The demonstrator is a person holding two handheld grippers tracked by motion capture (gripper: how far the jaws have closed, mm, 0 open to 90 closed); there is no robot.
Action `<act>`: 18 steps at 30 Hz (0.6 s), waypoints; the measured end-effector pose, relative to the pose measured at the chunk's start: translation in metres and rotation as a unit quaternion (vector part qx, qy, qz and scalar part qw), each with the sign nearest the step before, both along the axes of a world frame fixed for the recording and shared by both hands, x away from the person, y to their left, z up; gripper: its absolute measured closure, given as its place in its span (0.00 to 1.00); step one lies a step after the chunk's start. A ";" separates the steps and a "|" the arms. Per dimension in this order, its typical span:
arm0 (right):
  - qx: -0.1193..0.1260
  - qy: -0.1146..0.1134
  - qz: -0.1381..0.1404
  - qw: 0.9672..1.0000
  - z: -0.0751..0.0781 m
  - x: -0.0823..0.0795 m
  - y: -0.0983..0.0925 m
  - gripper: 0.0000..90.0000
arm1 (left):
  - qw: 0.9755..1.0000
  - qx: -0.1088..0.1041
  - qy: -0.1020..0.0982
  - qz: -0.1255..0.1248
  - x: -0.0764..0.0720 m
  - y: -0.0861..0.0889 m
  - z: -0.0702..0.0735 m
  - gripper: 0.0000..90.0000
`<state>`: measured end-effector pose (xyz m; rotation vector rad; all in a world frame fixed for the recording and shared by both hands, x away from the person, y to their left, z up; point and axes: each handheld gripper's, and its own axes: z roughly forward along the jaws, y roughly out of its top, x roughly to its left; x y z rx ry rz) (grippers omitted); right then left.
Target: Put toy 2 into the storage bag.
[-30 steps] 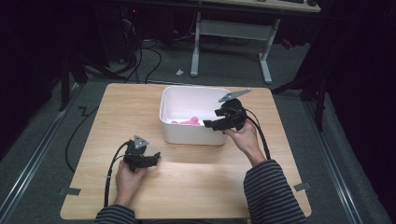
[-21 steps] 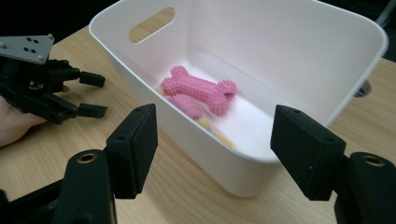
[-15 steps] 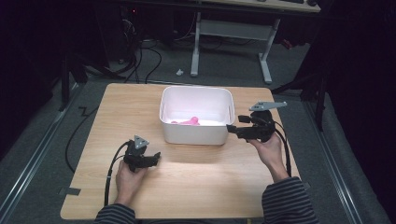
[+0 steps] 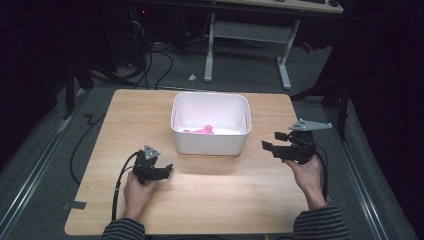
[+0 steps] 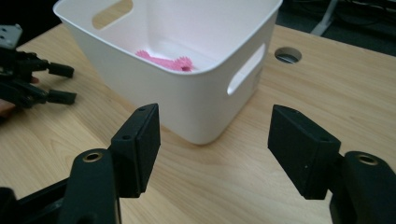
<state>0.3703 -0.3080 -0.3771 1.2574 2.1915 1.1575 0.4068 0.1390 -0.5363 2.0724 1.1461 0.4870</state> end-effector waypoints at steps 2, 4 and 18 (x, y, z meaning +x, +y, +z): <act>-0.011 -0.003 -0.009 1.000 -0.003 -0.007 -0.005 0.39 | 1.000 0.000 0.001 -0.002 0.000 0.000 0.000 0.22; -0.007 -0.003 -0.009 1.000 -0.004 -0.008 -0.007 0.39 | 1.000 0.001 0.001 -0.004 0.000 0.000 0.000 0.20; 0.013 0.012 -0.055 0.998 -0.045 -0.032 -0.043 0.39 | 1.000 0.003 0.005 -0.009 0.001 -0.001 0.000 0.16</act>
